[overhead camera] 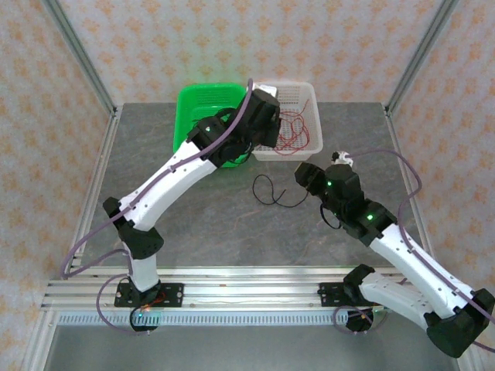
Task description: Untangle the cables
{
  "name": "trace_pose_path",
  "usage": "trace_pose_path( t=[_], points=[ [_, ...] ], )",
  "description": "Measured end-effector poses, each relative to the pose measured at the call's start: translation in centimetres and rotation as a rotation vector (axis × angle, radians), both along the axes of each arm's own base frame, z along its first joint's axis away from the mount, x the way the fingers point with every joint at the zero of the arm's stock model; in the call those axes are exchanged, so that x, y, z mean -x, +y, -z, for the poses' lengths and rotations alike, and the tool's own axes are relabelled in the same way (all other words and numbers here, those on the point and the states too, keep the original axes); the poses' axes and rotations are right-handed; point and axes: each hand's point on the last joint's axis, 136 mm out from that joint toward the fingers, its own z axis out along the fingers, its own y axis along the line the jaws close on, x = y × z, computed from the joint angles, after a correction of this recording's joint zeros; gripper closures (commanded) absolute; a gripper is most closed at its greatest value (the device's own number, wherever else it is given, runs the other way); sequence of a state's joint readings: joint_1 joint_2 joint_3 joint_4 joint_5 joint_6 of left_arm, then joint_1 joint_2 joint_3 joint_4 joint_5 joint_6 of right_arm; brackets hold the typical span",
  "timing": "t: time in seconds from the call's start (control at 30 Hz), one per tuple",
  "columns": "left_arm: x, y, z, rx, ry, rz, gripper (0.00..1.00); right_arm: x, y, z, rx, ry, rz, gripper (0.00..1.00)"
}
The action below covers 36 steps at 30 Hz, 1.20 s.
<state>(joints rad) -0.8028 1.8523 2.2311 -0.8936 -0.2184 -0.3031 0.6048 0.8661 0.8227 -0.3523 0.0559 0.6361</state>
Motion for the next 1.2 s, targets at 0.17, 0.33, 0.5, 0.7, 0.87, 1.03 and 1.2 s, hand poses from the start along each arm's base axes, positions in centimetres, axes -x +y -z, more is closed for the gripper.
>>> trace_pose_path(
  t=[0.17, 0.33, 0.5, 0.7, 0.87, 1.03, 1.2],
  points=[
    [-3.8, -0.5, -1.2, 0.003, -0.111, 0.014, 1.0, 0.3, -0.1, 1.1, 0.002, 0.036, 0.002, 0.34],
    [-7.9, -2.8, -0.8, 0.026, -0.202, 0.086, 1.0, 0.7, -0.2, 2.1, 0.012, 0.063, -0.002, 0.34],
    [-11.6, -5.5, 1.3, 0.035, -0.275, 0.162, 1.0, 1.1, -0.3, 2.6, 0.012, 0.082, -0.003, 0.34],
    [-17.0, -7.1, 4.9, 0.087, -0.327, 0.198, 1.0, 1.5, -0.6, 2.6, 0.004, 0.089, 0.003, 0.34],
    [-21.8, -5.8, 10.1, 0.091, -0.329, 0.169, 1.0, 1.9, -0.9, 2.8, 0.008, 0.102, 0.006, 0.34],
    [-24.7, -4.0, 14.8, 0.082, -0.306, 0.146, 1.0, 2.2, -1.1, 3.1, 0.015, 0.116, 0.012, 0.34],
    [-26.0, -3.3, 17.4, 0.1, -0.29, 0.158, 1.0, 2.4, -1.4, 3.6, 0.019, 0.132, 0.022, 0.34]
  ],
)
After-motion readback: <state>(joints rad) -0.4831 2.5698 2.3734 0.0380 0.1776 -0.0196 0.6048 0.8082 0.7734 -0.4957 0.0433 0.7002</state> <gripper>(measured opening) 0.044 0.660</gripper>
